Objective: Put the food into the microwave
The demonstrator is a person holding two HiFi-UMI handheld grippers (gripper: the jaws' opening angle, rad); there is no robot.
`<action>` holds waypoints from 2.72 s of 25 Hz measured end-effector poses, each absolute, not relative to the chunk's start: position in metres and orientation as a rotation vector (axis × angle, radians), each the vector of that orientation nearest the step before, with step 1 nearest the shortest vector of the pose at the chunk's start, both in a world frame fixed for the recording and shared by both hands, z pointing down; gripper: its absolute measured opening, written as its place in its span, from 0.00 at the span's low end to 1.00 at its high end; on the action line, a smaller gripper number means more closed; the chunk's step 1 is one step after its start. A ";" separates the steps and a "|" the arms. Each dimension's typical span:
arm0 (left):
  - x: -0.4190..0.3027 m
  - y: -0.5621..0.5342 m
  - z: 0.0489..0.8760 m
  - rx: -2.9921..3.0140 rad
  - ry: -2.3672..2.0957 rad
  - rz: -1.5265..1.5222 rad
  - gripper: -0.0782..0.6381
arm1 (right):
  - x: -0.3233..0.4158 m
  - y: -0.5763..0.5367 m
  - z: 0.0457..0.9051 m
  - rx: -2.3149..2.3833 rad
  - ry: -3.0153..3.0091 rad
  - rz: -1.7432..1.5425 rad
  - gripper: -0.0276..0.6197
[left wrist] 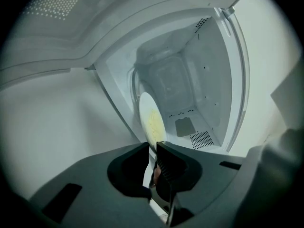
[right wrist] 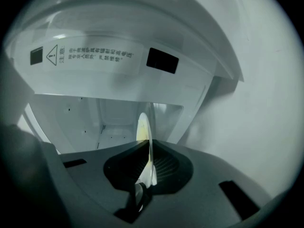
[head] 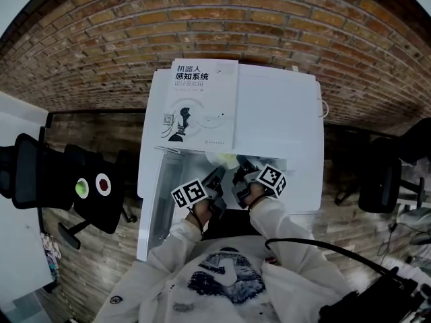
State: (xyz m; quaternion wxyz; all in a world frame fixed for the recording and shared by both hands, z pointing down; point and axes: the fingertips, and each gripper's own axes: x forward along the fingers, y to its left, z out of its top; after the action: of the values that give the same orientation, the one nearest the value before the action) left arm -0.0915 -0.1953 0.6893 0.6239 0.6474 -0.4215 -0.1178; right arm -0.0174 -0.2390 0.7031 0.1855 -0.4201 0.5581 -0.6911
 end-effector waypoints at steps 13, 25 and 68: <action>-0.092 -0.197 0.689 1.470 -0.971 -0.309 0.18 | -0.013 -0.229 0.696 -1.146 1.571 -1.945 0.08; -0.095 -0.217 0.692 1.470 -0.993 -0.322 0.18 | -0.002 -0.214 0.695 -1.135 1.558 -1.948 0.08; -0.090 -0.216 0.666 1.677 -1.047 -0.165 0.25 | 0.000 -0.203 0.661 -1.147 1.754 -1.873 0.08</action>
State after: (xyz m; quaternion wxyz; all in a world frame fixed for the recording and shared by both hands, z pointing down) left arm -0.0898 -0.2162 0.6657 0.5471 0.7076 -0.4417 -0.0696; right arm 0.0000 -0.2026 0.6607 0.1648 -0.4024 0.6157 -0.6572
